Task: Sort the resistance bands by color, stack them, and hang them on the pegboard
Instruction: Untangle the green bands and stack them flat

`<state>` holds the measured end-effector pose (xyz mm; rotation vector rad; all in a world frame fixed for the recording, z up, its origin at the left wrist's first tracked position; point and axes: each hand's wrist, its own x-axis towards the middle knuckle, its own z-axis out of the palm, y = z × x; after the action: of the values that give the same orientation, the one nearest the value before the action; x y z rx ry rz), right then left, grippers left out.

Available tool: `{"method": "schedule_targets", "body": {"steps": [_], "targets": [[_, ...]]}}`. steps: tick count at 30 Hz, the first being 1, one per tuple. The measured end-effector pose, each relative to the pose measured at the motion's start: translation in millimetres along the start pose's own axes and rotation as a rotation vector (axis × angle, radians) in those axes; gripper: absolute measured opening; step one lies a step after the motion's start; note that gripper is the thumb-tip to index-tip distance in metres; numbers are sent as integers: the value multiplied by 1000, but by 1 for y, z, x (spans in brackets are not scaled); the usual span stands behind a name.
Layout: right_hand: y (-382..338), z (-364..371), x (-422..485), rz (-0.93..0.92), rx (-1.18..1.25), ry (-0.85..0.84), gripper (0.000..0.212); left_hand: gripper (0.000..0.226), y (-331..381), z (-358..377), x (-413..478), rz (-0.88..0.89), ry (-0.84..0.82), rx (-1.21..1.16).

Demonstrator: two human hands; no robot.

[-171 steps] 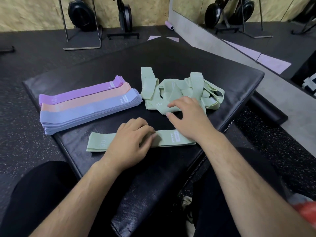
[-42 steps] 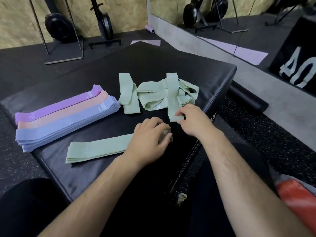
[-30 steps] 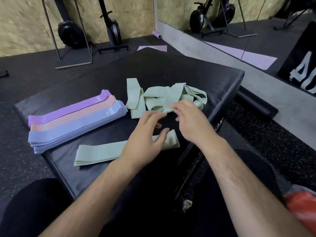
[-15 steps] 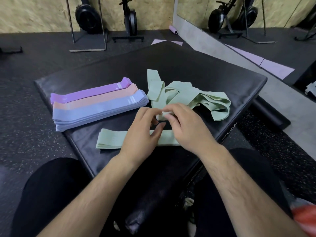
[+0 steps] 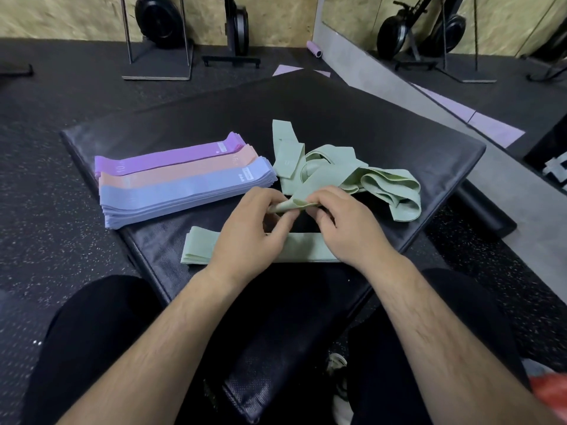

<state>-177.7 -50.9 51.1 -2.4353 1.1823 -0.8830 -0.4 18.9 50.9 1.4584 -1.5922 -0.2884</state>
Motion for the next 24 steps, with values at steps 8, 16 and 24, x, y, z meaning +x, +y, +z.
{"method": "schedule_targets", "body": {"steps": [8, 16, 24], "targets": [[0, 1, 15, 65, -90, -30, 7, 17, 1, -12, 1, -130, 54, -217], [13, -7, 29, 144, -75, 44, 5, 13, 1, -37, 5, -278, 211, -456], [5, -23, 31, 60, 175, 222, 7, 13, -12, -49, 14, -355, 319, -565]]}}
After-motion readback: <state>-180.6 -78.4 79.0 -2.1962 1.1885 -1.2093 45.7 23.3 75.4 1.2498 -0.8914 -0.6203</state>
